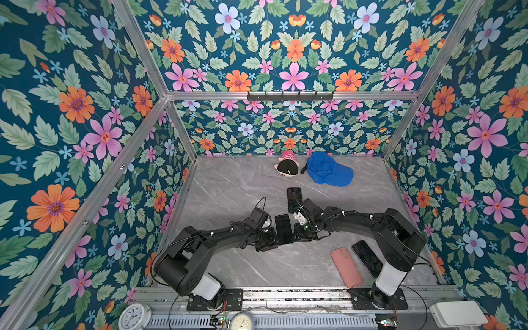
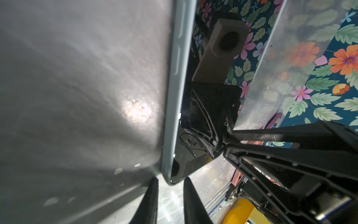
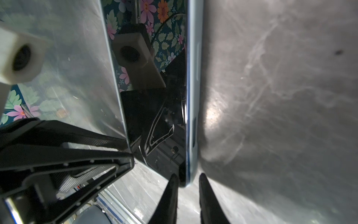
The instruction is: Put the phone into the phone case
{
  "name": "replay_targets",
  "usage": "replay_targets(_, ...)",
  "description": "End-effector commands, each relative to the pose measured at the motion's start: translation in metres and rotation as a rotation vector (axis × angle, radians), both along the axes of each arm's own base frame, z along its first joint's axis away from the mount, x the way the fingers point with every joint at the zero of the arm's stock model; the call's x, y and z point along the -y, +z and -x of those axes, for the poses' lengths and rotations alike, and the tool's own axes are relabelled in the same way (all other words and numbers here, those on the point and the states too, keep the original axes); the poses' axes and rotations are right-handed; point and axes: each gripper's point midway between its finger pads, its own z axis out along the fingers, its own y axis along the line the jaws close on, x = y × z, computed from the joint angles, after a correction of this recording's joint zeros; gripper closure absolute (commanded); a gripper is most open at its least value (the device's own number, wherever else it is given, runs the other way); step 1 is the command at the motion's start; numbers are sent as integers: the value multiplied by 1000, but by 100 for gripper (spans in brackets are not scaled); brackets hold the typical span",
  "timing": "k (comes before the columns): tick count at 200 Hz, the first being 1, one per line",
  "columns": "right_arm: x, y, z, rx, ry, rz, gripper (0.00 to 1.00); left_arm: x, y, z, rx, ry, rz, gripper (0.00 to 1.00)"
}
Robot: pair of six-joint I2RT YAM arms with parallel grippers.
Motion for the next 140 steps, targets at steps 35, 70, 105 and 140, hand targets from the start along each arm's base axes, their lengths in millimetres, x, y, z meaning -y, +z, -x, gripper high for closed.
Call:
replay_targets(35, -5, -2, 2, -17, 1, -23, 81, -2, -2, 0, -16, 3, -23, 77)
replay_targets(70, -7, -2, 1, -18, 4, -33, 83, -1, -2, -2, -13, -4, -31, 79)
replay_targets(105, -7, -2, 2, -19, 4, -36, 85, -1, -2, -2, -12, -6, -32, 80)
replay_targets(140, -8, -2, 2, -21, 4, -39, 87, -1, -2, -2, -11, -8, -33, 81)
